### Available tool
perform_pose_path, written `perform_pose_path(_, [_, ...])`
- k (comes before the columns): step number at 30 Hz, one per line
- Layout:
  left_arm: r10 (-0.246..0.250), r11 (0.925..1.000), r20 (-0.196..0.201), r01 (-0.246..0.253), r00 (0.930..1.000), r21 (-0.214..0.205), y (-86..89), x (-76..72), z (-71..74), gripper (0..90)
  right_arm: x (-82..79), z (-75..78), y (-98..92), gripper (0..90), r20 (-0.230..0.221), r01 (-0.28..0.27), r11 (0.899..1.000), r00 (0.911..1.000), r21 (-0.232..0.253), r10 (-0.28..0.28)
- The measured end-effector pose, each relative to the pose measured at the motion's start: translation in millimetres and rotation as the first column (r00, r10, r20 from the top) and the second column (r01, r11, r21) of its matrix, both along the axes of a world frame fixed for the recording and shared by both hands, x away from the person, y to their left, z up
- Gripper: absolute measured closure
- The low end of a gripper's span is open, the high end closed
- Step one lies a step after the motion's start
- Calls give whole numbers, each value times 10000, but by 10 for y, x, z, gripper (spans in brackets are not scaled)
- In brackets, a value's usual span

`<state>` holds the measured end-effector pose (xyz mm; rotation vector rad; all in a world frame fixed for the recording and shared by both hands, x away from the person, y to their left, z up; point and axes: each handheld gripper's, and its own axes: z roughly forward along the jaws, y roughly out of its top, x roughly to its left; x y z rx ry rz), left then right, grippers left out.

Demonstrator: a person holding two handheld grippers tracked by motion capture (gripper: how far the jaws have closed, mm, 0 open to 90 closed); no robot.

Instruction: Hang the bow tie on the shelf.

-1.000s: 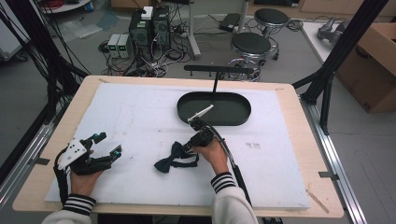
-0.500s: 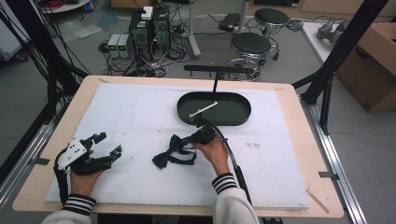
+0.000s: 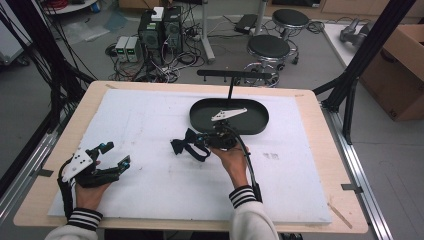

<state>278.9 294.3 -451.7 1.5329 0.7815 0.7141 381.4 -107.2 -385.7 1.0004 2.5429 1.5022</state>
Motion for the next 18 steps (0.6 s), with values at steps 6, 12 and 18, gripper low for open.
perform_pose_path(6, [-2, 10000, 4, 2, 10000, 23, 1, -1, 0, 190, -54, 102, -40, 882, 1060, 140, 9979, 9942, 625, -206])
perform_pose_path(12, [3, 10000, 5, -3, 10000, 20, 1, -1, 0, 190, -116, 201, -77, 882, 2194, 254, 9913, 9742, 1290, -535])
perform_pose_path(18, [-8, 10000, 7, 8, 10000, 15, 2, -1, 0, 190, -187, 302, -101, 882, 3293, 145, 9690, 9391, 2464, -978])
